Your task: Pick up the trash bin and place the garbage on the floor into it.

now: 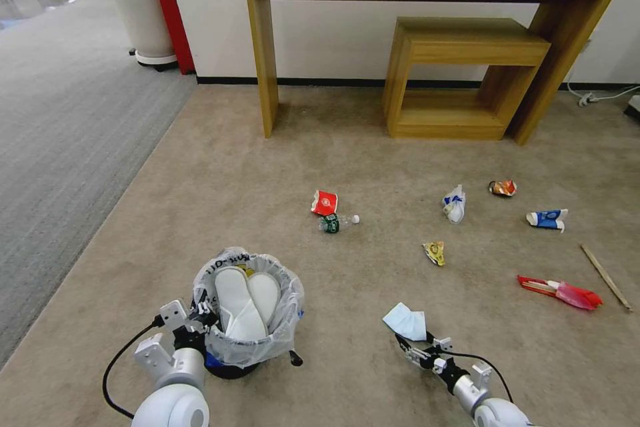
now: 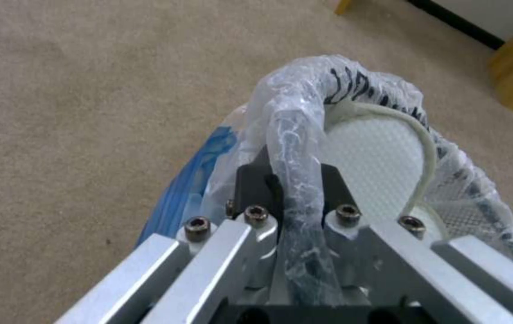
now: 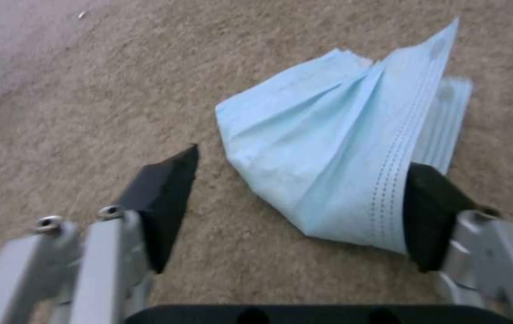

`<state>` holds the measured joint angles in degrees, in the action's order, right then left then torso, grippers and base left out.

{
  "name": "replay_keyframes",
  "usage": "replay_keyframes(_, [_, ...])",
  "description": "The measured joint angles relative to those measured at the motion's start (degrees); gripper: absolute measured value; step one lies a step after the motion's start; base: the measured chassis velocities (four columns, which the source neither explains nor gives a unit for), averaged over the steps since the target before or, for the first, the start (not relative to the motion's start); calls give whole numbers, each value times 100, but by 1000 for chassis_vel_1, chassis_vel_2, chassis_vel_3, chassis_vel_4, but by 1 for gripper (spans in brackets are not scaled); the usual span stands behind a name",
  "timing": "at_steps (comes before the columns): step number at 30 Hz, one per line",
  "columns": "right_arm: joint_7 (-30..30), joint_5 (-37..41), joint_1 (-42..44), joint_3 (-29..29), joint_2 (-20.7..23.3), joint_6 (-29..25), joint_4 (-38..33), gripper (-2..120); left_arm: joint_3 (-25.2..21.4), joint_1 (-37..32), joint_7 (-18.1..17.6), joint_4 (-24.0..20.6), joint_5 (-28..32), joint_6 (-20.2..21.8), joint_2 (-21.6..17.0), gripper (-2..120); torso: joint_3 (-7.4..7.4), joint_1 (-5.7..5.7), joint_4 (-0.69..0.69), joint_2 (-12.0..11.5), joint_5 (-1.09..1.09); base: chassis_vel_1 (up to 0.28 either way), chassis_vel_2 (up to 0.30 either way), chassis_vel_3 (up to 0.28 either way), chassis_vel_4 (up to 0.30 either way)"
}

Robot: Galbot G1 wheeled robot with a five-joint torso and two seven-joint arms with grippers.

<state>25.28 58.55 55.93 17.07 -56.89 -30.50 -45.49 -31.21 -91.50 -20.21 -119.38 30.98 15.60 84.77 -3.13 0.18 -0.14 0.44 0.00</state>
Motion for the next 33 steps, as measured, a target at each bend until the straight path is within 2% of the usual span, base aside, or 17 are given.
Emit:
replay_keyframes(1, [0,0,0,0,0,0,0,70,0,0,0,0,0,0,0,3,0,0,0,0,0,0,0,0,0])
replay_keyframes(4, [-63,-71,-28,31,-64,-47,60,55,-14,0,1,1,45,-3,-31,3,0,0,0,0,-1,0,0,0,0])
replay_keyframes(6, [-76,-87,-34,42,-79,-57,67,51,-19,0,1,-2,61,-3,-42,3,0,0,-1,0,0,0,0,0,0])
replay_keyframes(8, [-107,-132,-39,50,-103,-70,74,40,-26,-1,0,-16,93,-1,-61,3,0,0,0,0,-1,0,0,0,0])
replay_keyframes(9, [-107,-132,-39,50,-103,-70,74,40,-26,-1,0,-16,93,-1,-61,3,0,0,0,0,-1,0,0,0,0])
replay_keyframes(12, [-113,-197,-41,56,-124,-106,107,27,-23,-4,-2,-23,108,2,-64,3,0,0,-1,0,-1,0,0,0,0])
replay_keyframes(13, [-113,-197,-41,56,-124,-106,107,27,-23,-4,-2,-23,108,2,-64,3,0,0,-1,0,-1,0,0,0,0])
replay_keyframes(15, [-116,-241,-37,46,-142,-157,132,15,-11,-7,-2,-17,108,-3,-63,3,0,0,0,0,0,0,0,0,0])
replay_keyframes(17, [-120,-247,-35,43,-142,-162,132,14,-10,-7,-2,-16,108,-3,-63,3,0,0,0,0,0,0,0,0,0])
replay_keyframes(19, [-127,-282,-28,13,-118,-204,101,0,-9,5,-4,-8,113,-5,-70,3,0,0,0,0,0,0,0,0,0])
replay_keyframes(25, [-67,-328,-50,5,-53,-321,25,0,-18,20,-6,12,114,-5,-72,3,0,0,-1,0,0,0,0,0,0])
replay_keyframes(29, [-33,-363,-86,24,89,-432,-328,0,-31,41,-13,45,114,-6,-80,3,0,0,0,0,2,0,0,0,0])
replay_keyframes(31, [-4,-352,-91,37,353,-461,-1065,0,-40,51,-26,61,109,-4,-85,3,0,0,0,1,1,0,0,0,0])
replay_keyframes(33, [30,-334,-94,38,434,-470,-1281,0,-41,51,-28,66,105,-4,-87,3,0,0,1,0,1,0,0,0,0])
